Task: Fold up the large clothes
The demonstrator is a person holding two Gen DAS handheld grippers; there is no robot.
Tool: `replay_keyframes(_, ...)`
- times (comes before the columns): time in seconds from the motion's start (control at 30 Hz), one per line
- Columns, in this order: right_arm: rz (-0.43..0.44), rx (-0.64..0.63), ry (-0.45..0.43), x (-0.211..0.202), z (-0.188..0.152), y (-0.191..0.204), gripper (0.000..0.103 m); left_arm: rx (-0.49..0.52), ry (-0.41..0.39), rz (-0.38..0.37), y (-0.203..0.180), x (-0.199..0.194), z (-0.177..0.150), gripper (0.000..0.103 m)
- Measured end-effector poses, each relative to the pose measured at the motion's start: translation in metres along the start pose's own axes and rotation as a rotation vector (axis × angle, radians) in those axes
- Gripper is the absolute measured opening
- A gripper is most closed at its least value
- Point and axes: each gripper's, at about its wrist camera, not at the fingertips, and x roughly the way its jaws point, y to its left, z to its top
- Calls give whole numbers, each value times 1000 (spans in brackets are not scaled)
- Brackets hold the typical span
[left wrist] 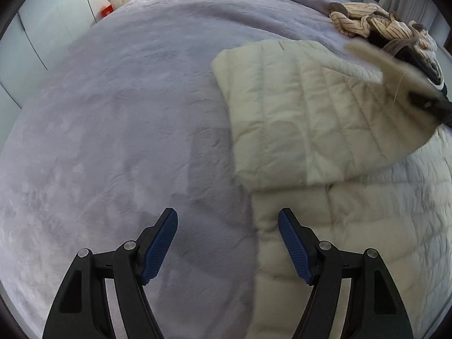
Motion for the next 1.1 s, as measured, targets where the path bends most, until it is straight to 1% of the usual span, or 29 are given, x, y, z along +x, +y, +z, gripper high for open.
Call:
replay_keyframes(0.03, 44, 62, -18, -8, 4, -9, 4, -7, -13, 0, -2, 0, 4, 75)
replay_keyframes(0.13, 78, 224, -45, -24, 3, -36, 4, -35, -62, 58, 1, 0, 17, 75)
replay_keyframes(0.2, 114, 387, -8, -17, -10, -67, 4, -34, -51, 51, 10, 1, 19, 75)
replay_keyframes(0.23, 140, 448, 23, -10, -18, -75, 4, -20, -38, 39, 12, 1, 18, 75)
replay_keyframes(0.27, 191, 537, 83, 6, -30, -88, 4, 14, -17, 13, 15, 0, 17, 75)
replay_keyframes(0.3, 224, 603, 125, 20, -41, -97, 4, 43, -6, -27, 16, -4, 13, 75)
replay_keyframes(0.33, 243, 636, 148, 29, -48, -102, 4, 70, -6, -86, 18, -11, 9, 75)
replay_keyframes(0.37, 272, 673, 170, 40, -57, -107, 4, 88, -12, -177, 23, -21, 7, 75)
replay_keyframes(0.43, 314, 712, 179, 48, -68, -110, 4, 58, -13, -283, 36, -30, 9, 75)
replay_keyframes(0.47, 333, 727, 178, 51, -71, -111, 4, 10, -10, -330, 46, -31, 15, 75)
replay_keyframes(0.5, 351, 738, 178, 55, -73, -112, 4, -46, -5, -361, 56, -27, 23, 75)
replay_keyframes(0.57, 369, 739, 181, 61, -74, -112, 4, -154, 4, -413, 71, -8, 47, 75)
replay_keyframes(0.63, 380, 735, 186, 63, -74, -111, 4, -196, 17, -452, 74, 13, 70, 75)
replay_keyframes(0.73, 408, 736, 188, 67, -77, -110, 4, -181, 67, -482, 63, 48, 104, 75)
replay_keyframes(0.83, 432, 749, 190, 71, -80, -109, 5, -193, 100, -495, 54, 67, 113, 75)
replay_keyframes(0.87, 436, 753, 190, 71, -81, -110, 5, -219, 98, -514, 54, 69, 116, 63)
replay_keyframes(0.9, 438, 758, 191, 73, -80, -110, 5, -233, 93, -542, 54, 70, 118, 24)
replay_keyframes(0.93, 443, 760, 191, 72, -80, -108, 5, -238, 101, -578, 51, 71, 120, 16)
replay_keyframes(0.97, 454, 762, 191, 70, -79, -107, 5, -236, 79, -580, 49, 67, 125, 15)
replay_keyframes(1.0, 455, 758, 186, 67, -75, -104, 5, -205, 46, -578, 47, 60, 129, 13)
replay_keyframes(1.03, 460, 752, 174, 63, -72, -101, 4, -178, 27, -570, 43, 54, 132, 13)
replay_keyframes(1.07, 467, 742, 155, 58, -68, -99, 4, -155, 8, -565, 44, 49, 134, 13)
replay_keyframes(1.1, 478, 733, 124, 52, -61, -97, 4, -153, 7, -568, 47, 48, 135, 13)
